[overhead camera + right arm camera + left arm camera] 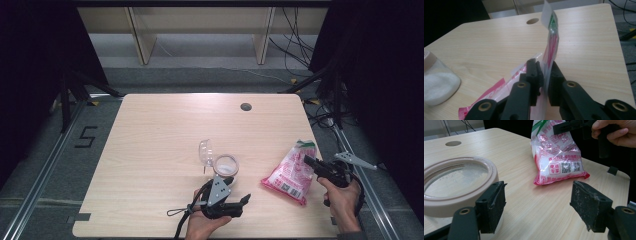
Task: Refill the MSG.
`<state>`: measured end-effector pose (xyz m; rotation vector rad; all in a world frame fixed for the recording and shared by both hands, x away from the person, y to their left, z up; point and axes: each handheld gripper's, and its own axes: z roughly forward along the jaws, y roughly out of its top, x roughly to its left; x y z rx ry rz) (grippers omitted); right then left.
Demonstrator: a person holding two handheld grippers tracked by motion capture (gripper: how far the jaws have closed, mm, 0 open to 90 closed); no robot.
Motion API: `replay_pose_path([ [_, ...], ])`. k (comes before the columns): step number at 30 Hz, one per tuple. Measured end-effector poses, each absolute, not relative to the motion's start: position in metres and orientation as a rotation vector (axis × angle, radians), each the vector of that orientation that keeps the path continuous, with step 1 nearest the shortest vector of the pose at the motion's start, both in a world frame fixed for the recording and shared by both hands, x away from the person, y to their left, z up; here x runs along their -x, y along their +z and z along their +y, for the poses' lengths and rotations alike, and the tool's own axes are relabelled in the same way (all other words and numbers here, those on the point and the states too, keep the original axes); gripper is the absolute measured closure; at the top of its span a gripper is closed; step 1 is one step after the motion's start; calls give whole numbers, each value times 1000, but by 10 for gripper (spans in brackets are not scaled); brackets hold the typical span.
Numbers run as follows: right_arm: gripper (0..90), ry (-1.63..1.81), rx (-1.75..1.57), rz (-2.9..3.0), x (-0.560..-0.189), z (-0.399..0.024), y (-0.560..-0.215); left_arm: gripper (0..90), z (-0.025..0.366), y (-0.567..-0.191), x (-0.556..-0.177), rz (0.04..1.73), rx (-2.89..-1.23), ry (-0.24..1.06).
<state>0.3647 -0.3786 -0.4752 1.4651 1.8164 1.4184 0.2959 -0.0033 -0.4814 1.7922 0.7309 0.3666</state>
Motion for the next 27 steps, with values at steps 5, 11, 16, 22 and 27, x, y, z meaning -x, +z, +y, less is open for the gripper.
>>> replay_pose_path([
  [5, 706, 1390, -1512, 1803, -364, -379, -477, 278, -1, -483, -296, 738, -1787, 383],
  [11, 618, 1374, -1507, 1799, -361, -378, -477, 277, 5, -484, -296, 749, -1791, 388],
  [16, 557, 1326, -1502, 1800, -359, -377, -477, 276, 11, -483, -296, 760, -1784, 392],
  [22, 516, 1323, -1567, 1773, -350, -378, -477, 272, 17, -480, -294, 778, -1783, 412],
  [27, 499, 1339, -1590, 1734, -343, -379, -478, 273, 22, -480, -294, 797, -1780, 422],
])
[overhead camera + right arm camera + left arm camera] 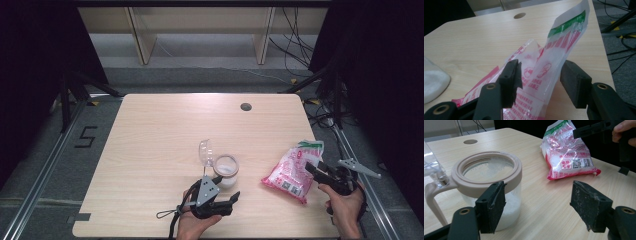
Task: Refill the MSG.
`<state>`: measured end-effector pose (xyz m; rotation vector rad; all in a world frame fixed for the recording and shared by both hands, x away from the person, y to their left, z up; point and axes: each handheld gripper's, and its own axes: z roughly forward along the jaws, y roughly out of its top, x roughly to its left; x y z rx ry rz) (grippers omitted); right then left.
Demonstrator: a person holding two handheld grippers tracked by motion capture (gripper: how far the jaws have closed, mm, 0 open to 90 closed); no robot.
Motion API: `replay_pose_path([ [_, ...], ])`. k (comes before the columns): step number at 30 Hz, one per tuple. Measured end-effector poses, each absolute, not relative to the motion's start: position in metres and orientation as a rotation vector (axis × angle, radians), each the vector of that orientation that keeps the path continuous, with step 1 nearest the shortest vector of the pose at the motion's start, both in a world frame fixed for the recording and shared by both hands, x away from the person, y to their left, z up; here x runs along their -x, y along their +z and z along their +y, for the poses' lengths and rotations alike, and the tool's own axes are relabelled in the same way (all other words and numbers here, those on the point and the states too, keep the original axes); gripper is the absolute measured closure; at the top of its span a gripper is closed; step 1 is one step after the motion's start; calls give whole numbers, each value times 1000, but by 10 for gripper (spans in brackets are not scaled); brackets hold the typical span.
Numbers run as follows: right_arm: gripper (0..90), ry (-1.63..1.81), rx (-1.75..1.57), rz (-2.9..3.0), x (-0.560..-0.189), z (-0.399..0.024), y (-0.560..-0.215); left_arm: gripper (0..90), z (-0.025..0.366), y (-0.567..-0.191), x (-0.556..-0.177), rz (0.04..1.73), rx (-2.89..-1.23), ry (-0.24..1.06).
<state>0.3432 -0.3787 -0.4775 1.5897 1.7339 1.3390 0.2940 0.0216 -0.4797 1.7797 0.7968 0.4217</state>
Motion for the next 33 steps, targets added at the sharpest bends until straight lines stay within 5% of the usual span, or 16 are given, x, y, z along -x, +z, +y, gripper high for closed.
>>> replay_pose_path([
  [33, 426, 1351, -1419, 1850, -317, -343, -463, 266, 59, -479, -296, 873, -1754, 467],
])
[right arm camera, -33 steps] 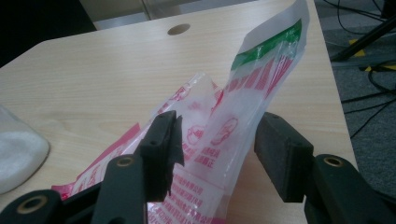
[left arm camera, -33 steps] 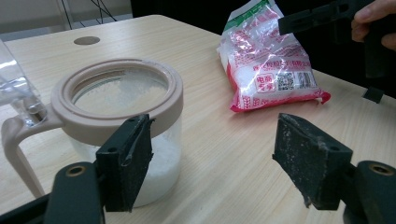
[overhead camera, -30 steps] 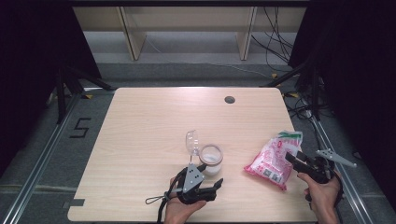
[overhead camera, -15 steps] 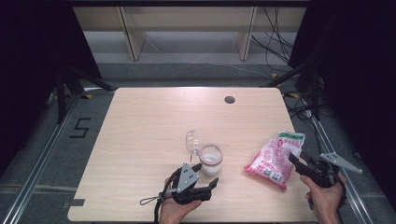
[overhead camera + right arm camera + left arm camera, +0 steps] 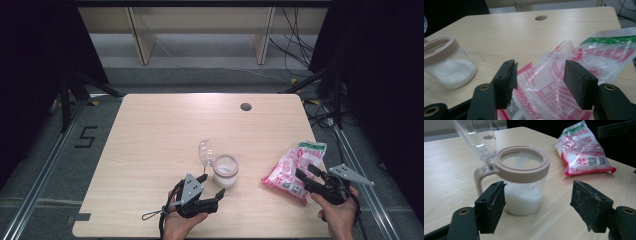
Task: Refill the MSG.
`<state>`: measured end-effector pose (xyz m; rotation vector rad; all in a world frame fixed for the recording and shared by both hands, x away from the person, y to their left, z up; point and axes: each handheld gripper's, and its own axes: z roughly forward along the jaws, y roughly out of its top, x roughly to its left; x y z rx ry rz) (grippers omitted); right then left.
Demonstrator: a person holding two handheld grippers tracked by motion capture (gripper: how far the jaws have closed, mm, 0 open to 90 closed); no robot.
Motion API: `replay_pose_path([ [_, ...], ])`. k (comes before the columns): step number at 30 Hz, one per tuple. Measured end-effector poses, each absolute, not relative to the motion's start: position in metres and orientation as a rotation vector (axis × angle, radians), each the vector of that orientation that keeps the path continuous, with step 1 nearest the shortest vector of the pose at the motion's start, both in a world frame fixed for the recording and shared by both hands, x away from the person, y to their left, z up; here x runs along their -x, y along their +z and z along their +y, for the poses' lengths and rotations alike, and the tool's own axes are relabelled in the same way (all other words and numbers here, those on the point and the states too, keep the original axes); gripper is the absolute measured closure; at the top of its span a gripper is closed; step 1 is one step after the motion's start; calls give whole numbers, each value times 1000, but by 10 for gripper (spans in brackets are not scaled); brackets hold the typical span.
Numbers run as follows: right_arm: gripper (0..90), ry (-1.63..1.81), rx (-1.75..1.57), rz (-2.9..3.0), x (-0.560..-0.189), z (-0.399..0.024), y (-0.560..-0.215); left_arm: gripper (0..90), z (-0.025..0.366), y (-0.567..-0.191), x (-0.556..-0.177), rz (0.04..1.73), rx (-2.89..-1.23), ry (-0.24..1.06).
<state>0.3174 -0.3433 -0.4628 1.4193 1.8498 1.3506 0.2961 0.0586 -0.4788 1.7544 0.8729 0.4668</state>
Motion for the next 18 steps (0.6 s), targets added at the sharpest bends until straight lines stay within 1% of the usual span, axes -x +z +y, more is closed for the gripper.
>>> replay_pose_path([
  [5, 392, 1370, -1414, 1894, -315, -333, -463, 263, 67, -478, -300, 894, -1740, 478],
  [6, 391, 1371, -1369, 1899, -317, -332, -465, 262, 69, -479, -300, 902, -1732, 486],
  [8, 388, 1380, -1394, 1903, -315, -328, -466, 260, 71, -478, -300, 920, -1741, 494],
  [12, 384, 1361, -1338, 1937, -315, -326, -467, 257, 77, -478, -303, 911, -1750, 512],
  [16, 382, 1365, -1337, 1961, -314, -324, -470, 264, 81, -478, -304, 948, -1736, 505],
  [18, 382, 1346, -1349, 1970, -314, -324, -471, 265, 85, -478, -307, 938, -1739, 511],
])
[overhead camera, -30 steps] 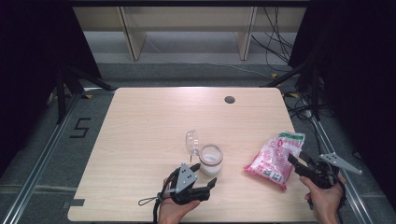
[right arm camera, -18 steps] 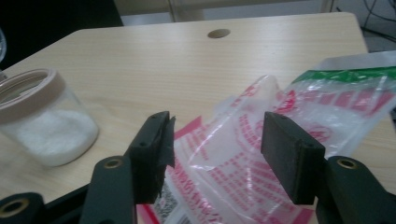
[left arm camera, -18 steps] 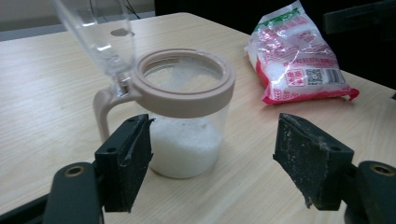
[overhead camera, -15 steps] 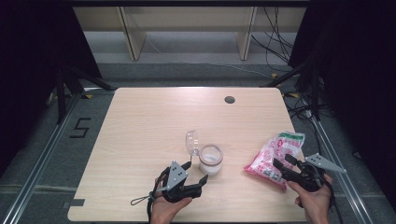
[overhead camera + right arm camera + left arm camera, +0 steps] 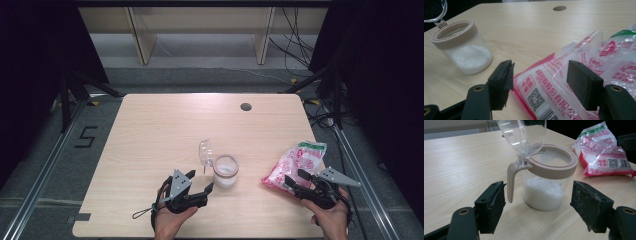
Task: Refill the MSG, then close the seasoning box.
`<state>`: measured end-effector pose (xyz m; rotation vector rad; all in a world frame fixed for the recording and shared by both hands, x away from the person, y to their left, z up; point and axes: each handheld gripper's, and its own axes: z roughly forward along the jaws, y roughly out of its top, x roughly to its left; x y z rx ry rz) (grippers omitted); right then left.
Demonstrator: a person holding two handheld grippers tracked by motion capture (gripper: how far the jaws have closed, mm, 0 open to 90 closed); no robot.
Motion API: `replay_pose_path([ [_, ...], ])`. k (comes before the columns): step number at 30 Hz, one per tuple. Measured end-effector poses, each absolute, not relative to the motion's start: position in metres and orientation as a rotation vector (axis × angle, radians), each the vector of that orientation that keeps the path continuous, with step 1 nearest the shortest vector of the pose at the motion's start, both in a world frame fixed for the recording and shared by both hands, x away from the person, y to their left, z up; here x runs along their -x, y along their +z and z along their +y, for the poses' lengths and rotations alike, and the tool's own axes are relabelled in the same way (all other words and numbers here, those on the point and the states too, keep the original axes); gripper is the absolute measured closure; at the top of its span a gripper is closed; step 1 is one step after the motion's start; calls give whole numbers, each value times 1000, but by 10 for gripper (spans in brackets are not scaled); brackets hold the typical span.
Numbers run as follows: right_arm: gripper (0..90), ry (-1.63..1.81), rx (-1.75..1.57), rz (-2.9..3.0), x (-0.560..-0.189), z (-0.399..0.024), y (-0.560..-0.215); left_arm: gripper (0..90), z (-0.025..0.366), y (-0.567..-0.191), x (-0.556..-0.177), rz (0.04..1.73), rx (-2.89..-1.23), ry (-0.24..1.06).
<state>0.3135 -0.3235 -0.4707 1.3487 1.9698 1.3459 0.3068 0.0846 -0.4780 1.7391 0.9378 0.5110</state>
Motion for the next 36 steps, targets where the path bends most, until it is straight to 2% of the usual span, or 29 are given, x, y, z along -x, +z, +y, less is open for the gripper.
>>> replay_pose_path([
  [9, 383, 1382, -1369, 1970, -313, -321, -475, 266, 97, -478, -315, 998, -1726, 526],
  [15, 382, 1359, -1377, 2018, -311, -317, -475, 296, 101, -478, -322, 1028, -1717, 546],
  [18, 382, 1356, -1335, 2023, -312, -318, -475, 339, 101, -480, -325, 1036, -1732, 565],
  [24, 382, 1348, -1352, 2038, -311, -315, -476, 488, 108, -481, -331, 1026, -1702, 610],
  [31, 382, 1365, -1322, 2050, -312, -314, -477, 723, 110, -473, -338, 989, -1660, 637],
  [36, 383, 1373, -1320, 2041, -312, -314, -478, 830, 106, -471, -341, 953, -1678, 635],
])
